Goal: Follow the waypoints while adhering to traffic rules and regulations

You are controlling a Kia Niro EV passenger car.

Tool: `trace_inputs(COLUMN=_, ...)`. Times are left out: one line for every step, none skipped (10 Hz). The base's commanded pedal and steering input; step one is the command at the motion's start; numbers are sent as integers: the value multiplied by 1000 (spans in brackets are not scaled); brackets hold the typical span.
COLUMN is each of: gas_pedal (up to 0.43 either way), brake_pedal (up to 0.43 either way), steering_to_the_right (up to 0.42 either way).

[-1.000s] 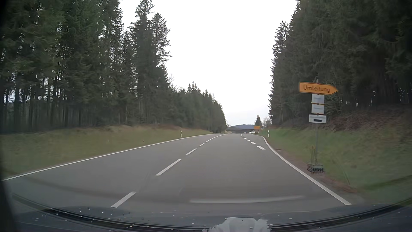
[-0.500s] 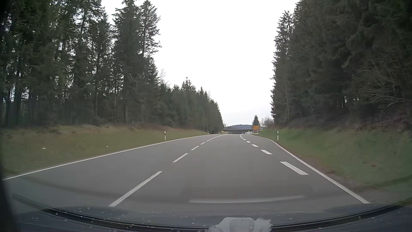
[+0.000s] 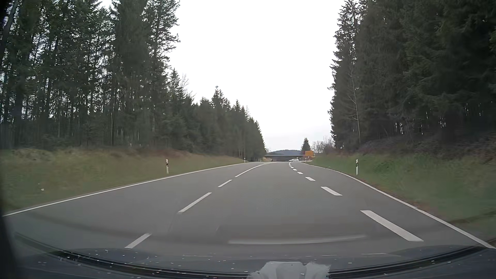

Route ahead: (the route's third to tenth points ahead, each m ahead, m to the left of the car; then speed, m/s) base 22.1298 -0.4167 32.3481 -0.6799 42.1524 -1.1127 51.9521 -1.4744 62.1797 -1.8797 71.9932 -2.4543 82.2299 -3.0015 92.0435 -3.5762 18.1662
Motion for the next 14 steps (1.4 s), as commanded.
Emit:
trace_inputs(gas_pedal=209, brake_pedal=0, steering_to_the_right=6)
trace_inputs(gas_pedal=209, brake_pedal=0, steering_to_the_right=6)
trace_inputs(gas_pedal=209, brake_pedal=0, steering_to_the_right=6)
trace_inputs(gas_pedal=209, brake_pedal=0, steering_to_the_right=5)
trace_inputs(gas_pedal=209, brake_pedal=0, steering_to_the_right=3)
trace_inputs(gas_pedal=209, brake_pedal=0, steering_to_the_right=2)
trace_inputs(gas_pedal=209, brake_pedal=0, steering_to_the_right=2)
trace_inputs(gas_pedal=209, brake_pedal=0, steering_to_the_right=2)
trace_inputs(gas_pedal=209, brake_pedal=0, steering_to_the_right=3)
trace_inputs(gas_pedal=209, brake_pedal=0, steering_to_the_right=4)
trace_inputs(gas_pedal=209, brake_pedal=0, steering_to_the_right=4)
trace_inputs(gas_pedal=209, brake_pedal=0, steering_to_the_right=4)
trace_inputs(gas_pedal=209, brake_pedal=0, steering_to_the_right=4)
trace_inputs(gas_pedal=220, brake_pedal=0, steering_to_the_right=4)
